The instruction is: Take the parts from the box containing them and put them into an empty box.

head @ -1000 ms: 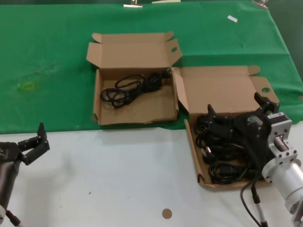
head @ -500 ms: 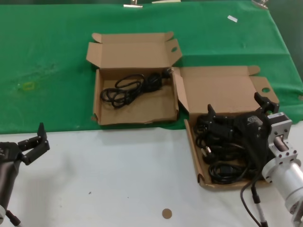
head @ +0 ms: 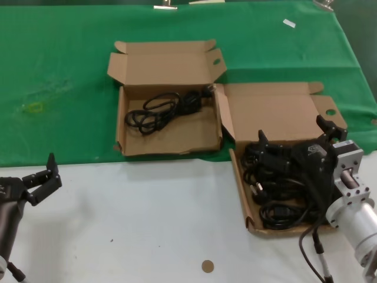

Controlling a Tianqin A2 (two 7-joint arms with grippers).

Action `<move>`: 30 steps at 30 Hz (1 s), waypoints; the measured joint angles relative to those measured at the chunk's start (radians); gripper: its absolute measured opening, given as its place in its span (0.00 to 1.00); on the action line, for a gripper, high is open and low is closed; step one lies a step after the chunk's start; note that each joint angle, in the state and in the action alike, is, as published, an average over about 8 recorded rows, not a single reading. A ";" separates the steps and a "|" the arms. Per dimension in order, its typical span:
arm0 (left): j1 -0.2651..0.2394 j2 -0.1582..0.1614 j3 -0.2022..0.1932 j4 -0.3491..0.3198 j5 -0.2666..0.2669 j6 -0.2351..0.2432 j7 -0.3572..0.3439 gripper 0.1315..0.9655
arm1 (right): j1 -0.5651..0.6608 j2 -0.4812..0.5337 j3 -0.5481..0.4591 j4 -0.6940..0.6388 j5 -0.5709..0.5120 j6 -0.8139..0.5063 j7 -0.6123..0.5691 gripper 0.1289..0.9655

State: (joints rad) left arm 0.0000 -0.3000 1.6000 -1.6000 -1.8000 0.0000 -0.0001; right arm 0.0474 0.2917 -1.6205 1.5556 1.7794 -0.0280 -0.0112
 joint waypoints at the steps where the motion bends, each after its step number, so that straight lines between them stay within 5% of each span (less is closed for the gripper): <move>1: 0.000 0.000 0.000 0.000 0.000 0.000 0.000 1.00 | 0.000 0.000 0.000 0.000 0.000 0.000 0.000 1.00; 30: 0.000 0.000 0.000 0.000 0.000 0.000 0.000 1.00 | 0.000 0.000 0.000 0.000 0.000 0.000 0.000 1.00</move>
State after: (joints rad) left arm 0.0000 -0.3000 1.6000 -1.6000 -1.8000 0.0000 0.0000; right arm 0.0474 0.2917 -1.6205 1.5556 1.7794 -0.0280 -0.0112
